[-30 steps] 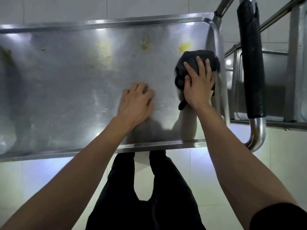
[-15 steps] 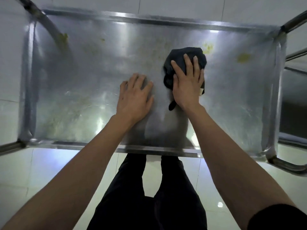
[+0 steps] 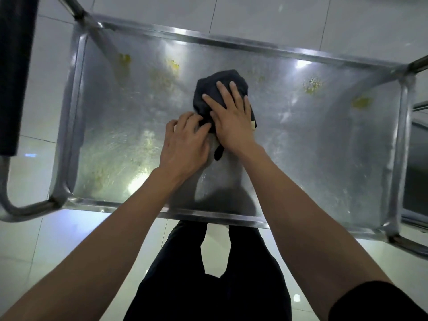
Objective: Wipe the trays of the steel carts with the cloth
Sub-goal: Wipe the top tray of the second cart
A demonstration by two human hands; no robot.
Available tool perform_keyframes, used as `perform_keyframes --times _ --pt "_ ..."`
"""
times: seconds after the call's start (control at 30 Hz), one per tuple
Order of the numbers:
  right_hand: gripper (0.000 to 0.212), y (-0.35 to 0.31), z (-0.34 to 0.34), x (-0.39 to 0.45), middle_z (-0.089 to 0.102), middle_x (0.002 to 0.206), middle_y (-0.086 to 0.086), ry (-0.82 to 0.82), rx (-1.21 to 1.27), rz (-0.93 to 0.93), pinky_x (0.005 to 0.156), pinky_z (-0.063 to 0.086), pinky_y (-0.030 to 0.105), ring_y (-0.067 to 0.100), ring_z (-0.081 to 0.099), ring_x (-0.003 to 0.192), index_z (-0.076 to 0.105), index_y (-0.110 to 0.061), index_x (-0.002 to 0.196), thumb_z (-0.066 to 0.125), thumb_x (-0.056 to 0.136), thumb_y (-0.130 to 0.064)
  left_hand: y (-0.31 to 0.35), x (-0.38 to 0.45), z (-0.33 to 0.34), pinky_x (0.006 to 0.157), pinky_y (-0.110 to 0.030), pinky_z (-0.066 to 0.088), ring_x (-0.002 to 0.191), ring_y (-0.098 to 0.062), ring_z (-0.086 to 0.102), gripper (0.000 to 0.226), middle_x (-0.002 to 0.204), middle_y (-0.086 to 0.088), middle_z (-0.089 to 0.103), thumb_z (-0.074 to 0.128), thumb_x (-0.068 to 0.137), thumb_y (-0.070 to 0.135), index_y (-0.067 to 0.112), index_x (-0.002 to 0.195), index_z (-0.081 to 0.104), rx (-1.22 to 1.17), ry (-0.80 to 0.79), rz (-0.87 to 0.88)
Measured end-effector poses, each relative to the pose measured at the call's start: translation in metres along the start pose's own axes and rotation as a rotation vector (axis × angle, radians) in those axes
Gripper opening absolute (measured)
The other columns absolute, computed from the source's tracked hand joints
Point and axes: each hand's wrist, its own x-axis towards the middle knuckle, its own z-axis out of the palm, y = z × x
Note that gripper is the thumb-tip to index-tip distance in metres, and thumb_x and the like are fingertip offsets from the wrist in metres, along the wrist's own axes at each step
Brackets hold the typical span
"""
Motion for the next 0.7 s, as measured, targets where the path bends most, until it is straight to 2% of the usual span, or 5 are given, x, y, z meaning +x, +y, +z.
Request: perform_keyframes --times 0.2,0.53,0.7 --pt "0.044 0.058 -0.022 -0.019 0.014 0.167 -0.001 0.084 0.087 0.130 0.123 0.002 0.051 0.026 0.001 0.154 0.042 -0.035 0.150 0.036 0.107 -0.031 0.045 0.020 0.012 0.101 -0.048 0.035 0.134 -0.030 0.043 0.035 0.135 -0.009 0.057 0.051 0.092 0.027 0.015 0.122 0.065 0.020 -0.002 0.052" --pt "0.043 0.224 -0.071 -0.059 0.017 0.166 -0.003 0.205 0.118 0.314 0.124 0.003 0.048 0.024 0.002 0.154 0.045 -0.038 0.147 0.038 0.105 -0.030 0.183 0.091 0.032 0.106 -0.047 0.031 0.136 -0.030 0.038 0.041 0.145 -0.007 0.048 0.053 0.093 0.036 0.019 0.129 0.060 0.008 -0.109 0.055" --pt "0.043 0.303 -0.094 -0.090 0.017 0.166 -0.004 0.267 0.097 0.452 0.124 0.004 0.049 0.023 0.002 0.154 0.043 -0.041 0.147 0.038 0.105 -0.031 0.219 0.104 0.045 0.100 -0.044 0.034 0.124 -0.030 0.045 0.031 0.133 -0.007 0.054 0.052 0.093 0.034 0.017 0.115 0.066 0.016 -0.080 -0.007"
